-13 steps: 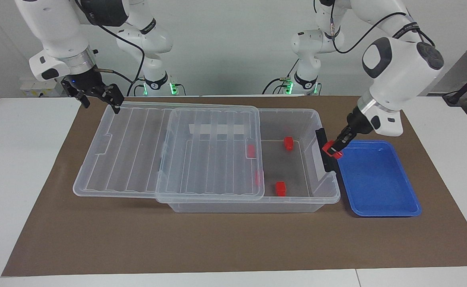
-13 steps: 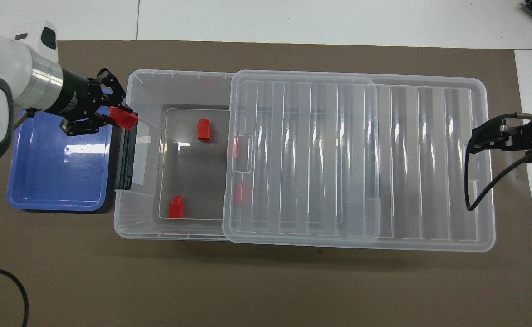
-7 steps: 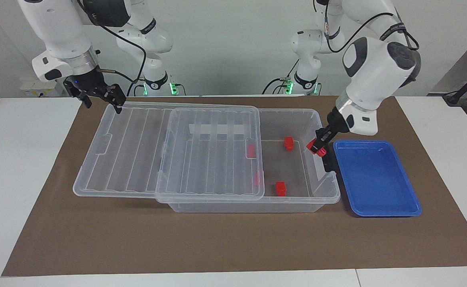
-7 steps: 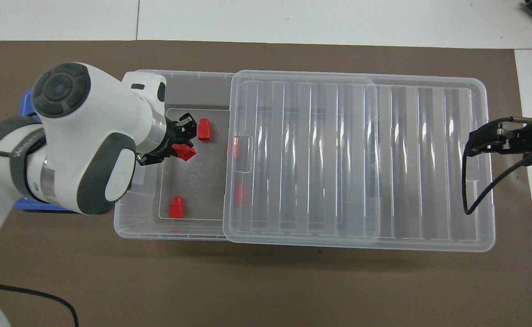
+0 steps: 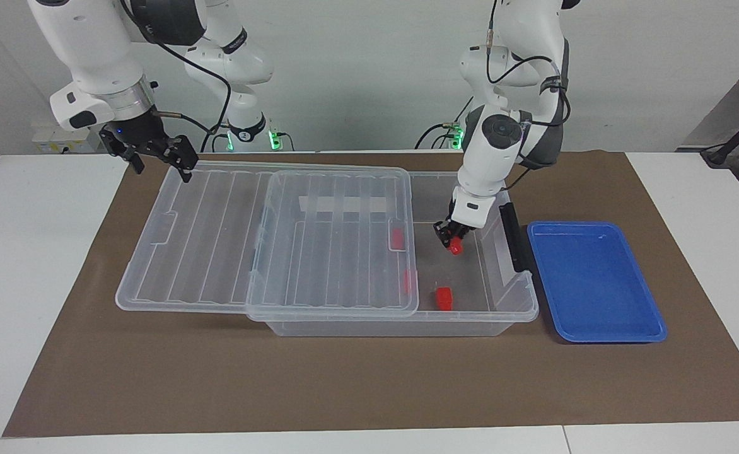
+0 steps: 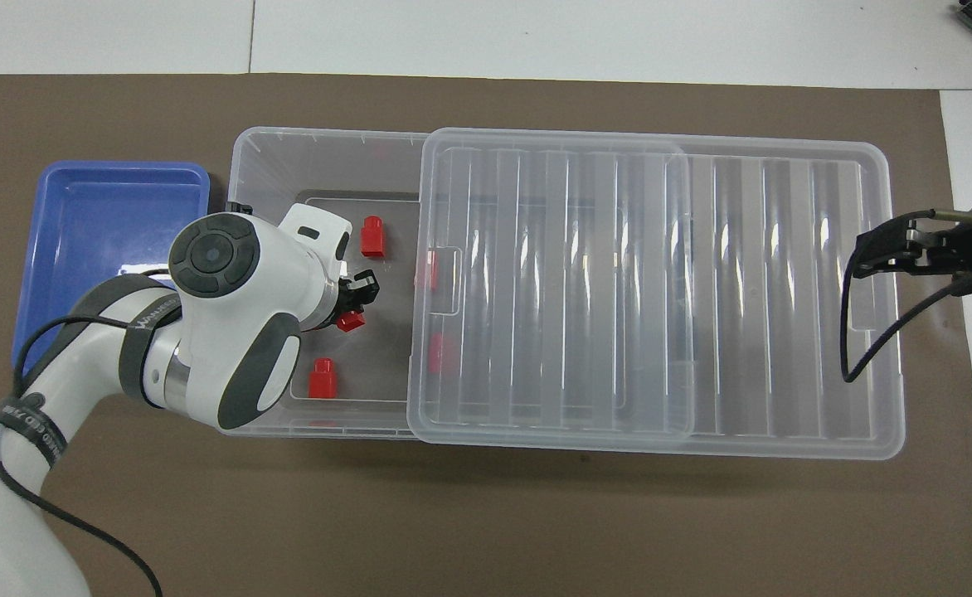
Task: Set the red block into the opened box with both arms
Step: 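Carry the red block into the open box with the left gripper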
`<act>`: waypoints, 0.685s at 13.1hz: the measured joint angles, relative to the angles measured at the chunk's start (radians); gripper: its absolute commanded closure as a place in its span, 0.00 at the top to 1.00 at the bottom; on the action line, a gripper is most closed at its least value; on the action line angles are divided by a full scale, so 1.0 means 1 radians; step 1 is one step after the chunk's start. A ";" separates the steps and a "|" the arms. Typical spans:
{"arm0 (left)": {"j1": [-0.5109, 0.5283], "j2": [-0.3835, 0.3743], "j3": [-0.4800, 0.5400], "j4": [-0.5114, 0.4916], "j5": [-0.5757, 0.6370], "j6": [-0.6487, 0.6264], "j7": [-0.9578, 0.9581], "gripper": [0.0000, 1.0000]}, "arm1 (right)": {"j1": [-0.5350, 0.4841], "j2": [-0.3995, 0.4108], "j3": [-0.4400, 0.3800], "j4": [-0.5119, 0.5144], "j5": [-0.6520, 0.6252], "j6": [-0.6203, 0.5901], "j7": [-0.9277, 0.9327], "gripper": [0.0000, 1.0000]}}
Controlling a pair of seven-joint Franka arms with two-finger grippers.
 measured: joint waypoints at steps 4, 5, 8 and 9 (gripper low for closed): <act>-0.007 0.065 -0.002 -0.035 0.065 0.081 0.002 0.00 | -0.057 -0.030 -0.003 -0.131 0.000 0.130 -0.063 0.00; -0.007 0.079 -0.003 -0.035 0.076 0.090 0.002 0.51 | -0.074 -0.039 -0.004 -0.165 0.000 0.164 -0.070 0.00; -0.007 0.079 -0.002 -0.032 0.086 0.092 -0.002 0.90 | -0.139 -0.058 -0.007 -0.262 0.000 0.301 -0.077 0.00; -0.007 0.079 0.001 -0.029 0.086 0.092 -0.011 0.95 | -0.159 -0.058 -0.008 -0.279 0.000 0.317 -0.080 0.00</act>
